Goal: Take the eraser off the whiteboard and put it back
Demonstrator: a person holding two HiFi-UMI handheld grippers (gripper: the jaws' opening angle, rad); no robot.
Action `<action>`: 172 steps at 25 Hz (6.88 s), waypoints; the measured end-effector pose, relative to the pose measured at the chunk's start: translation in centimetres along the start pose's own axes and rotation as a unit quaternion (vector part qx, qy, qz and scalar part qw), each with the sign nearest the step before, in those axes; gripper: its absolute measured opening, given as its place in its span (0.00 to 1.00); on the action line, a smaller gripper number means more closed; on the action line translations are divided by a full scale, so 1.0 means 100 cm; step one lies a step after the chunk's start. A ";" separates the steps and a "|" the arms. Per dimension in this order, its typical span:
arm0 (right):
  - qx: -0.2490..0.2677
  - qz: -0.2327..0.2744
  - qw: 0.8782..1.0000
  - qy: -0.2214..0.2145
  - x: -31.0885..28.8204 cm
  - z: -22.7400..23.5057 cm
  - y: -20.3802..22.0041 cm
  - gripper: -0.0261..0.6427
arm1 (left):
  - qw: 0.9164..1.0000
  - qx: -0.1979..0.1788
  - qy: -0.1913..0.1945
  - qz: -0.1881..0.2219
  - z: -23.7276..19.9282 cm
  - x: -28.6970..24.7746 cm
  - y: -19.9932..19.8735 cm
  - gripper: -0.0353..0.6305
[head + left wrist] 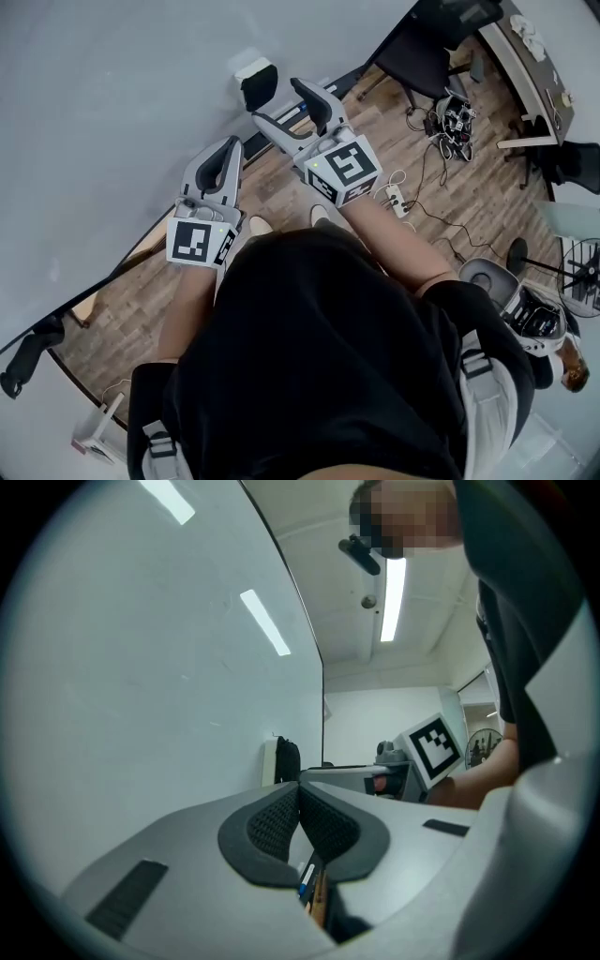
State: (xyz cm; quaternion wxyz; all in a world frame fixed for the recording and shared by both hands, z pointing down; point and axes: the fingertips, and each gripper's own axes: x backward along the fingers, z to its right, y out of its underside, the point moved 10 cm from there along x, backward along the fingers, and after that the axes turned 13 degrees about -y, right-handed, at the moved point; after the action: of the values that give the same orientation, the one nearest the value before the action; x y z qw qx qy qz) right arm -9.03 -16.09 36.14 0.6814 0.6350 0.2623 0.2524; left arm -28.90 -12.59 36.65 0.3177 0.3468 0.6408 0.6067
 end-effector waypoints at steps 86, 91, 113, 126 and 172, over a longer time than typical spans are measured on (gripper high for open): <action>0.014 0.010 0.999 -0.051 0.123 0.008 0.003 0.37 | 1.000 -0.029 0.002 -0.008 0.081 0.002 0.011 0.05; 0.013 0.014 0.999 -0.046 0.133 0.013 0.001 0.37 | 0.999 -0.030 0.012 -0.010 0.094 -0.004 0.010 0.05; 0.010 0.029 0.999 0.018 0.253 0.084 0.004 0.37 | 0.997 -0.042 0.070 -0.011 0.220 -0.077 0.007 0.05; 0.024 0.025 0.999 0.009 0.291 0.158 -0.001 0.37 | 0.998 -0.034 0.048 -0.004 0.287 -0.136 0.001 0.05; -0.008 0.007 0.999 0.050 0.111 0.310 0.011 0.37 | 0.997 0.004 0.070 -0.026 0.176 -0.303 0.036 0.05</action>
State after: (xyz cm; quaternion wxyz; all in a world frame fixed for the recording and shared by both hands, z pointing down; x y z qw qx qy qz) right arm 20.17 -31.22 38.56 0.6706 0.6180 0.2895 0.2909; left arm 2.79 -27.84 38.75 0.2864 0.2879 0.6725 0.6187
